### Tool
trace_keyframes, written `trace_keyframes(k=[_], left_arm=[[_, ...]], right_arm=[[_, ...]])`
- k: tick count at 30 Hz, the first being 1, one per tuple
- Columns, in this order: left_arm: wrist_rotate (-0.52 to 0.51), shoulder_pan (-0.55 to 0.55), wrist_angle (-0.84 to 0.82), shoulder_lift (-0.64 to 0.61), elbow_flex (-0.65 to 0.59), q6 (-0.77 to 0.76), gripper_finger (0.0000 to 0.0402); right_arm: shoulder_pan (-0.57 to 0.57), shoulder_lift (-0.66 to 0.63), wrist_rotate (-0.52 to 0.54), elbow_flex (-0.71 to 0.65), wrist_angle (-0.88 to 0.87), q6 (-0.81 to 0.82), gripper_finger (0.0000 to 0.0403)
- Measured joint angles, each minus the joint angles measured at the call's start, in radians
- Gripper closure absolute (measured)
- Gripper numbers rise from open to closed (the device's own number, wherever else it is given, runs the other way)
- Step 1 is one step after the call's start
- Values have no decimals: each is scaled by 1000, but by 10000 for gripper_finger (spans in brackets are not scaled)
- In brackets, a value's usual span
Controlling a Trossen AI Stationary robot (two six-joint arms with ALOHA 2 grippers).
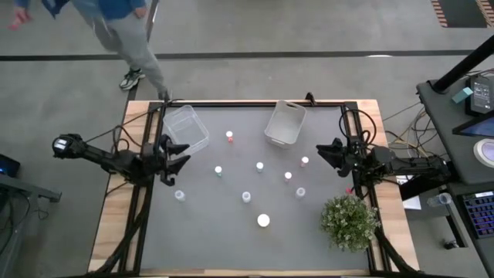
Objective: Pick and place medicine bottles into bin by pill shape (circle, oval)
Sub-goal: Put the left blue pill bottle into the transparent bin
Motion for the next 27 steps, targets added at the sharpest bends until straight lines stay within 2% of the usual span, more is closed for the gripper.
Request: trace_keyframes(k=[11, 13, 21, 24, 27], left_arm=[[-49, 0, 95, -1, 0, 185, 210], [-80, 0, 103, -2, 0, 186, 210], [-83, 0, 133, 8, 2, 186, 210], [-85, 0, 119, 10, 12, 186, 210], [-85, 0, 124, 32, 38, 187, 210]], right_arm=[[0, 0, 22, 0, -1, -30, 220], [0, 0, 54, 0, -4, -87, 220], [0, 0, 102, 0, 7, -343, 220], [0, 0, 158, 0, 15, -368, 220], [0, 0, 165, 0, 35, -401, 220]])
